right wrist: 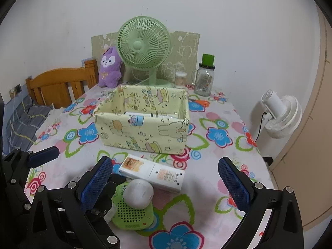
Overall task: Organize rigid objects
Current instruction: 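Withdraw both tools from the basket back toward the remaining items, then reach the left tool to the clear floss-pick box while the right tool reaches the white puff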
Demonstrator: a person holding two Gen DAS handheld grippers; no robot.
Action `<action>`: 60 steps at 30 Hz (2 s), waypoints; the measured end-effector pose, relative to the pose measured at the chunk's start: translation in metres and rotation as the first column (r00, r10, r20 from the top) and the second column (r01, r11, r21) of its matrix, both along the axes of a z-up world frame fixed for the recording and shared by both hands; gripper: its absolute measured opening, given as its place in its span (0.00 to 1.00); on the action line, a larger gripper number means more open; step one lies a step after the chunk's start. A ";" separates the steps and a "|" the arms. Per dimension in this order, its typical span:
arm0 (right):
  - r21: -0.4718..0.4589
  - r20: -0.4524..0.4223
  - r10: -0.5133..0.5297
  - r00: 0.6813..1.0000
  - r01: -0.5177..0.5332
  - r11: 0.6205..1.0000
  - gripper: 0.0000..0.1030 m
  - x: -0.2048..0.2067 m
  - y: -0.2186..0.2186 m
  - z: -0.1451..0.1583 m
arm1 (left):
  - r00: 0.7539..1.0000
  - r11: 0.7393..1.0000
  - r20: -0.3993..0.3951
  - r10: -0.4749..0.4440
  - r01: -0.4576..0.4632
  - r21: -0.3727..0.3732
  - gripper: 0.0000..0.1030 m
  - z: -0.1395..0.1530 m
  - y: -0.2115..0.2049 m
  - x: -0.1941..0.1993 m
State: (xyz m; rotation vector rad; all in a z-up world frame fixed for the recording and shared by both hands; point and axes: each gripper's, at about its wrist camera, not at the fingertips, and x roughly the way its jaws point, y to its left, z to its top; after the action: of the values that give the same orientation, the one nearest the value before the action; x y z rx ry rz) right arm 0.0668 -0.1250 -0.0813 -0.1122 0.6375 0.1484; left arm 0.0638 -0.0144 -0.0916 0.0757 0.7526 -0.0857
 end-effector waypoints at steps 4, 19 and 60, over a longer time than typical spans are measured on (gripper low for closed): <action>0.011 -0.016 0.004 1.000 -0.003 1.000 1.00 0.000 0.001 -0.009 | 1.000 1.000 -0.012 0.005 -0.005 -0.002 1.00 -0.008 0.002 -0.001; -0.019 -0.046 -0.009 0.999 0.008 1.000 1.00 -0.003 0.006 -0.039 | 0.998 1.000 -0.060 -0.006 0.006 -0.005 1.00 -0.038 0.004 -0.004; -0.026 -0.110 0.026 0.994 -0.029 0.999 1.00 -0.003 0.017 -0.081 | 0.992 0.997 -0.128 -0.008 -0.002 -0.071 0.59 -0.073 0.006 -0.021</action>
State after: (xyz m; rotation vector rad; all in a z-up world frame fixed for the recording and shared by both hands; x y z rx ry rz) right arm 0.0642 -0.1079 -0.1625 -0.1400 0.7480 0.1735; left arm 0.0429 -0.0082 -0.1643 0.0031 0.8775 -0.1211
